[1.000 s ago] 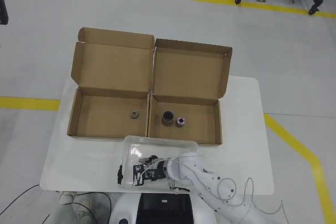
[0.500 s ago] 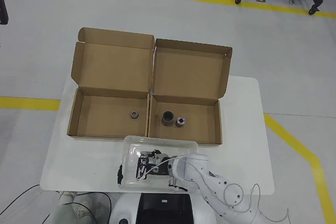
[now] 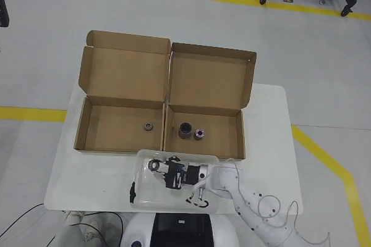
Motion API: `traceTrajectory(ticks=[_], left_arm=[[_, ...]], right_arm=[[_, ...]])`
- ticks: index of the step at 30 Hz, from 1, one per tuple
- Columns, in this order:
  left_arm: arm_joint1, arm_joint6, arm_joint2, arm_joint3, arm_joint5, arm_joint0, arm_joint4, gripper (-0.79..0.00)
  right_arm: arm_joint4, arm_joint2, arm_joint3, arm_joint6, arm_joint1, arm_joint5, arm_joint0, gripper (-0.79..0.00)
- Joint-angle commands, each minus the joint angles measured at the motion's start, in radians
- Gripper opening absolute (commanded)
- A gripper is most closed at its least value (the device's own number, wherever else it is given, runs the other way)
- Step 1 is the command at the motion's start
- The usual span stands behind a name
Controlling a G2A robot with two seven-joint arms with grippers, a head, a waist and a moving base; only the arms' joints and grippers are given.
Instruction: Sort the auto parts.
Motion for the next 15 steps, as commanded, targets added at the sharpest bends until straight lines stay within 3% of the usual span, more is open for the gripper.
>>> traceTrajectory(ticks=[1,8,15], left_arm=[[0.0,0.0,0.0,0.0,0.0,0.0,0.0,0.0],[0.0,0.0,0.0,0.0,0.0,0.0,0.0,0.0],[0.0,0.0,0.0,0.0,0.0,0.0,0.0,0.0]], right_arm=[[0.039,-0.005,0.03,-0.046,-0.005,-0.035,0.039,-0.785],[0.106,-0.033,0.089,-0.178,-0.027,-0.11,0.179,-0.785],[0.119,-0.062,0.07,-0.208,-0.046,-0.105,0.273,-0.785]])
